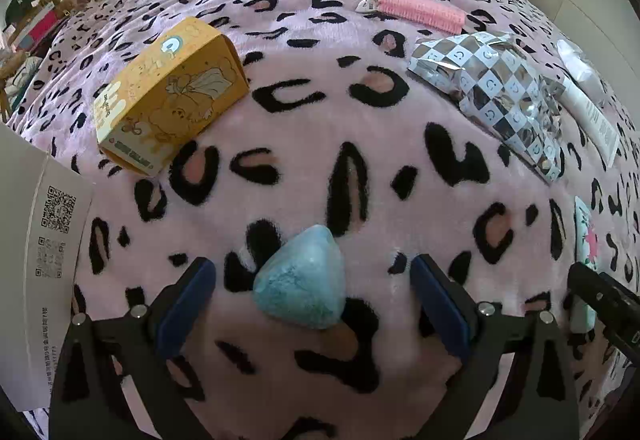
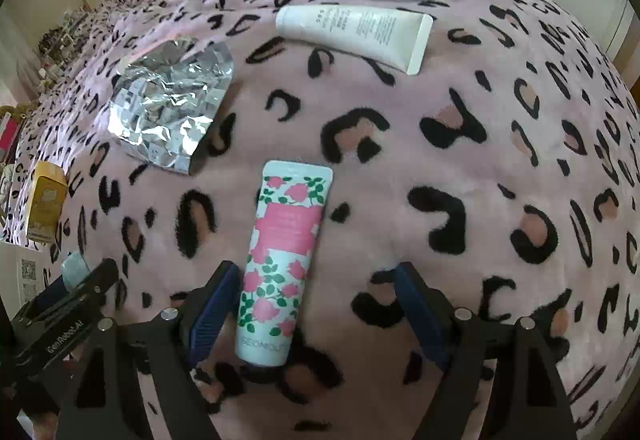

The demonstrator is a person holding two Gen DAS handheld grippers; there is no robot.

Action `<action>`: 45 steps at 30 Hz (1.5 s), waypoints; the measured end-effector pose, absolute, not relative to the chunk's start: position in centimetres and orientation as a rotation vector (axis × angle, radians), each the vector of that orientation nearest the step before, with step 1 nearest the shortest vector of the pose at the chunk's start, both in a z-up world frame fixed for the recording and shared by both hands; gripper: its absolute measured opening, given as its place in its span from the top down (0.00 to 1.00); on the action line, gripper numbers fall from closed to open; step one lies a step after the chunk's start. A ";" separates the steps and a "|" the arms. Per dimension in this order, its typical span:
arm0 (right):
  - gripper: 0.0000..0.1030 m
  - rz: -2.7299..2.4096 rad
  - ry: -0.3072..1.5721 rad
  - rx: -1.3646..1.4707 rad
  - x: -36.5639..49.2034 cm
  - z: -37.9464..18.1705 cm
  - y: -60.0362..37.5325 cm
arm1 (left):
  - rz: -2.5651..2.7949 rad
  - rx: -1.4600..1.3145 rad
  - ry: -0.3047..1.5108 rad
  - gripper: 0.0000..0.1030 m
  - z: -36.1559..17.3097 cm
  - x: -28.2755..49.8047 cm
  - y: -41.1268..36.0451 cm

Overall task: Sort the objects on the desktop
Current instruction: 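Grasp the teal stone with left tool while right tool grasps the floral hand-cream tube, then carry teal stone with left tool while right tool carries hand-cream tube into the white box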

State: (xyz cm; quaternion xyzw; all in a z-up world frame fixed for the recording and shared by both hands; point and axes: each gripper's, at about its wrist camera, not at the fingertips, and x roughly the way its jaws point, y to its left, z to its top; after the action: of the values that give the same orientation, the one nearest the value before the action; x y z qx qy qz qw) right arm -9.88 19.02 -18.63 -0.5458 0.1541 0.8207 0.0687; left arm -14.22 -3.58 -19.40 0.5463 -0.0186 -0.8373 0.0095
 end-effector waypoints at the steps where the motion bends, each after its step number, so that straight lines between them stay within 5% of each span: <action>1: 0.20 2.481 0.462 -1.631 -9.8 -18.6 19.0 | -2.618 1.699 -0.070 0.04 -19.4 -14.2 -3.4; 6: 0.25 2.514 0.406 -1.597 -9.5 -18.5 18.5 | -2.638 1.684 -0.109 0.22 -19.3 -14.0 -2.4; 11: 0.59 2.559 0.395 -1.574 -9.4 -18.3 18.4 | -2.658 1.666 -0.142 0.45 -19.1 -13.8 -1.3; 14: 0.70 2.578 0.407 -1.583 -9.4 -18.1 18.3 | -2.668 1.666 -0.138 0.59 -18.8 -13.7 -1.2; 37: 0.72 2.695 0.449 -1.564 -7.4 -15.2 17.8 | -2.693 1.622 -0.037 0.60 -14.2 -9.9 -2.6; 45: 0.72 2.803 0.461 -1.495 -6.1 -10.3 16.5 | -2.712 1.560 0.001 0.60 -9.5 -7.4 -3.3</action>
State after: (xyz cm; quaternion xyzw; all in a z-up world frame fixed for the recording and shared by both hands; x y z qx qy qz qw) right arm -6.08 16.47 -10.27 -0.4654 0.1435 0.8727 -0.0341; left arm -7.43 -3.35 -9.52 0.4987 0.0003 -0.8668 0.0063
